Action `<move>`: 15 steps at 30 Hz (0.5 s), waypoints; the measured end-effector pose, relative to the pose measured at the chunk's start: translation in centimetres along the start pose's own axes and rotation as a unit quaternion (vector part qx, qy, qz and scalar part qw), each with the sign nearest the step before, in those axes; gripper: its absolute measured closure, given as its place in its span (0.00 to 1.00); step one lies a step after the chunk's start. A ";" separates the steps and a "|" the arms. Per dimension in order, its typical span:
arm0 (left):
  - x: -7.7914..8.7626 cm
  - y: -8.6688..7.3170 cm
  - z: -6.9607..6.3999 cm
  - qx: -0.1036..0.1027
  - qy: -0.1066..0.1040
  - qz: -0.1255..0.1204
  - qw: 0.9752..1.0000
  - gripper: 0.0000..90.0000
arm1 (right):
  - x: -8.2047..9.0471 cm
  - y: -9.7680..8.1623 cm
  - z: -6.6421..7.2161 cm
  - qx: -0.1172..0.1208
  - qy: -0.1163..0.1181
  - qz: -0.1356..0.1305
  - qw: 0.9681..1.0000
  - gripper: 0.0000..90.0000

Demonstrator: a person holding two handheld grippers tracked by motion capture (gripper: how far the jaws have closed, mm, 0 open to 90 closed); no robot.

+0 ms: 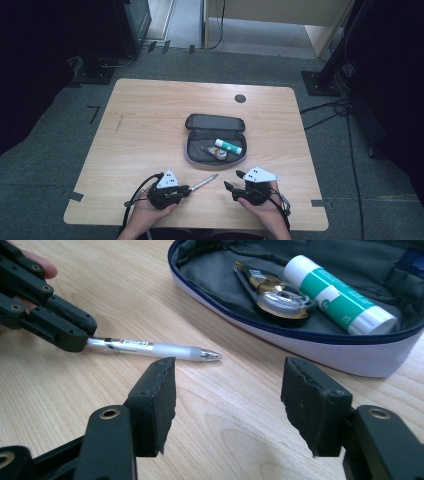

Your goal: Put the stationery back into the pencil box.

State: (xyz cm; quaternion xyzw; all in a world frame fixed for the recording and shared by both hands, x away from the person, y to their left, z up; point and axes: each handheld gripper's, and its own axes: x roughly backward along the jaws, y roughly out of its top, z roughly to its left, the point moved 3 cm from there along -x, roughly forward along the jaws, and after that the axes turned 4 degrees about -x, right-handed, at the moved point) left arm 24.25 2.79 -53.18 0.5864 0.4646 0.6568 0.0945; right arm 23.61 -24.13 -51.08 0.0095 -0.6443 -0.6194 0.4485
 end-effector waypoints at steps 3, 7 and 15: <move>0.0 -0.1 0.1 -0.002 0.002 0.010 1.000 0.78 | -0.3 0.1 0.2 0.006 0.007 0.000 1.000 0.44; 0.4 -0.4 0.6 0.007 0.026 0.011 1.000 0.62 | -0.9 0.5 0.5 0.013 0.016 0.005 1.000 0.44; 1.8 -1.2 2.7 0.043 0.085 0.013 0.995 0.51 | -2.0 0.9 1.1 0.022 0.028 0.008 0.999 0.45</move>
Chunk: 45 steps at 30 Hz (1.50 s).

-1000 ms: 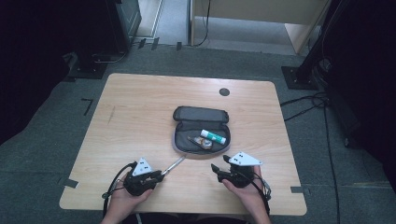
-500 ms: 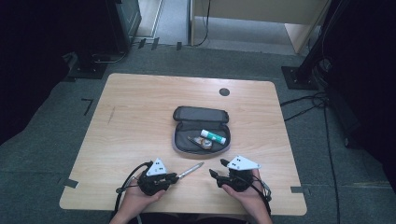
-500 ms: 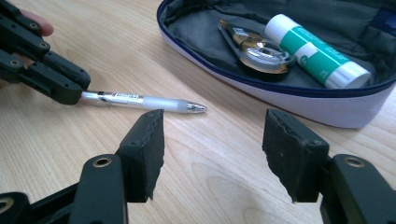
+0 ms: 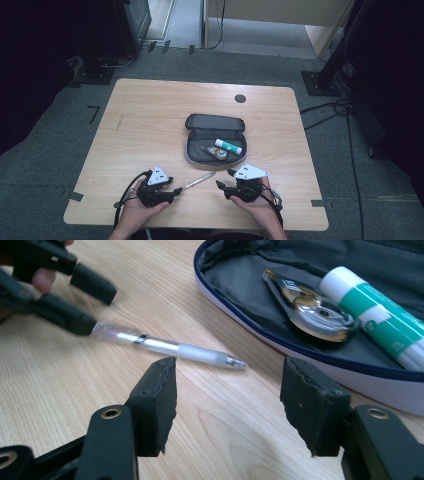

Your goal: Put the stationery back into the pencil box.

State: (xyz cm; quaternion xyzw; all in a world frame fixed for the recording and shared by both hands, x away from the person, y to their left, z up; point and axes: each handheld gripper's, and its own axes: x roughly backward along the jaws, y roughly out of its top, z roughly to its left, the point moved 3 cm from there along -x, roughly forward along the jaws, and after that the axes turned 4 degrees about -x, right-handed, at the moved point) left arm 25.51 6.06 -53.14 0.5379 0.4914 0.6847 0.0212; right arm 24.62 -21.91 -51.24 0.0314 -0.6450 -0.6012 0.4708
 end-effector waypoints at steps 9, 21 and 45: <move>-0.3 0.2 1.4 0.027 0.073 0.002 0.997 0.43 | -1.2 0.2 0.6 0.029 0.022 0.011 0.999 0.47; -1.6 1.5 -0.6 -0.015 -0.022 -0.007 1.000 0.54 | -2.1 -0.1 0.3 0.039 0.039 0.017 0.998 0.46; -1.7 1.0 -3.5 -0.137 -0.130 -0.002 0.982 0.81 | -0.2 -0.7 -0.2 0.044 0.059 0.008 0.997 0.43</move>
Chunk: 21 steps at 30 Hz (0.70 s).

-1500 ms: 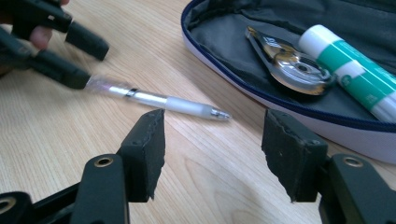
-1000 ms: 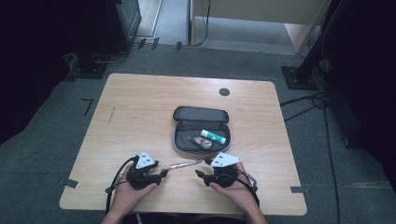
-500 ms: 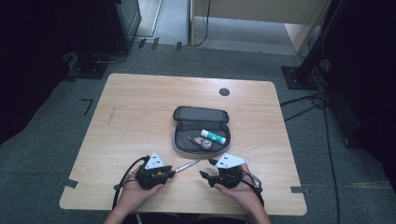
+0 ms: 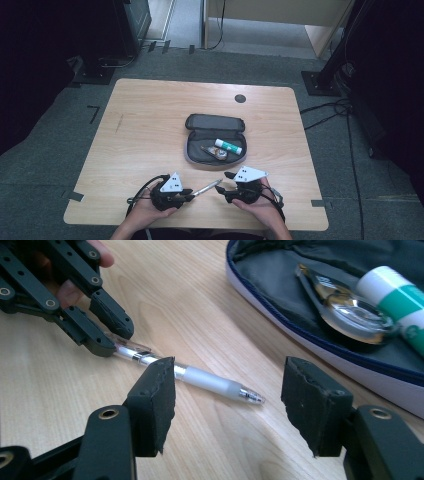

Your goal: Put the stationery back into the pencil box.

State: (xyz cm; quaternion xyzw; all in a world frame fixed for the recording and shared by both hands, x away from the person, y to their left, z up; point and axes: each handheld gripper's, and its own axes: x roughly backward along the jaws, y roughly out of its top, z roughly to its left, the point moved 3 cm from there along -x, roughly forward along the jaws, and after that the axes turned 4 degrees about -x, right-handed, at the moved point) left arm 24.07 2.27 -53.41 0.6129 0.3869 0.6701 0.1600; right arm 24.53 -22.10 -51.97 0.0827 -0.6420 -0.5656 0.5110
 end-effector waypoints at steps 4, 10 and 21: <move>0.6 -0.4 0.5 0.002 0.036 0.009 0.999 0.63 | -0.4 -0.1 0.3 0.015 0.012 0.010 1.000 0.43; 1.7 -1.4 2.0 0.042 0.083 0.012 0.996 0.53 | -1.3 -0.1 0.8 0.032 0.019 0.023 0.999 0.44; 3.1 -2.7 3.5 0.090 0.140 0.013 0.986 0.46 | -3.0 0.4 0.7 0.043 0.021 0.033 0.998 0.54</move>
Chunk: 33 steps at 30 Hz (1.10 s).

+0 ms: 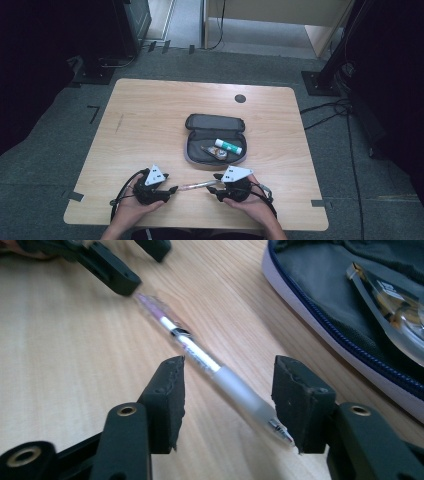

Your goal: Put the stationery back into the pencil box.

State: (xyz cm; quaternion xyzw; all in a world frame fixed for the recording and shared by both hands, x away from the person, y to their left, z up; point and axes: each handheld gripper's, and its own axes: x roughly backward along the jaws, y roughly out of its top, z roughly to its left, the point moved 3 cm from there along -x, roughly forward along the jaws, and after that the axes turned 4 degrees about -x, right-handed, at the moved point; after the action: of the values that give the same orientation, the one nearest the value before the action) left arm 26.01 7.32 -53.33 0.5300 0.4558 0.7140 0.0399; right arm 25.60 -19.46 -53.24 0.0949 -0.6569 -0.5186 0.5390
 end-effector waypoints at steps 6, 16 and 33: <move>1.5 -1.6 2.0 0.036 0.026 0.003 0.999 0.37 | -0.7 -0.4 -0.4 0.013 -0.004 0.020 1.000 0.64; 4.3 -4.9 6.0 0.101 0.113 0.005 0.988 0.29 | -0.2 -0.8 0.2 0.019 0.023 0.029 0.999 0.85; 4.5 -5.8 6.9 0.126 0.147 0.003 0.981 0.10 | -0.2 -1.0 1.1 0.023 0.020 0.023 0.999 0.90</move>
State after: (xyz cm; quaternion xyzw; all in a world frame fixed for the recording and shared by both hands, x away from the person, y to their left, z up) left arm 27.09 17.34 -53.98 0.4215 0.5415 0.7209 -0.0970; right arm 24.33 -19.17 -54.01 0.1031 -0.6600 -0.4888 0.5612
